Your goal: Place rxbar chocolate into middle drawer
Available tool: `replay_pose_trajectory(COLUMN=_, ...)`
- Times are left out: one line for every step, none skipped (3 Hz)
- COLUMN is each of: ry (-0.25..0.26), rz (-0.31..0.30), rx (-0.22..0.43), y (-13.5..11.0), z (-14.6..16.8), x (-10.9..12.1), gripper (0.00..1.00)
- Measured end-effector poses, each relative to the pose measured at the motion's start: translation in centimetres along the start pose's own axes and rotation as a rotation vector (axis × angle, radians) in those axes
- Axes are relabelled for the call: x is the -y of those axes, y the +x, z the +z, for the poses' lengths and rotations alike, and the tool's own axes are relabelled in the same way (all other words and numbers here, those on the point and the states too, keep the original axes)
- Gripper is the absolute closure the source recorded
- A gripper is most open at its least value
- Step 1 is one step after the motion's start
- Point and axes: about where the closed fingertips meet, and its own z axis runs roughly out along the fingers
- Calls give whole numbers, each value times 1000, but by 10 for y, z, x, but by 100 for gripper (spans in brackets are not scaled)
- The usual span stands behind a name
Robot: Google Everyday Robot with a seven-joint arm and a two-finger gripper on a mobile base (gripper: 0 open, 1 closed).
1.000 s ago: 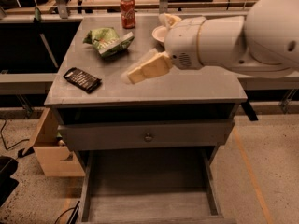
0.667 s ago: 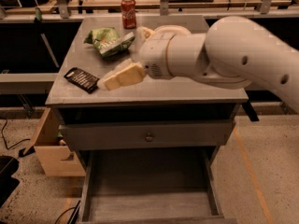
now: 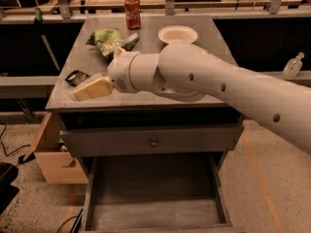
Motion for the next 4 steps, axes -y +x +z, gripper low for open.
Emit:
replay_pose_trajectory(ry=6, rz=28, rx=-30, y=14, z=29, x=4, gripper=0)
replay_pose_trajectory(ry=22, rz=37, rx=-58, y=27, z=51, x=12, gripper=0)
replay_pose_trajectory(ry=38, rz=38, rx=-96, y=42, z=64, x=18, gripper=0)
replay_pose_trajectory(ry=44, rz=48, rx=-125, y=58, z=73, x=20, gripper=0)
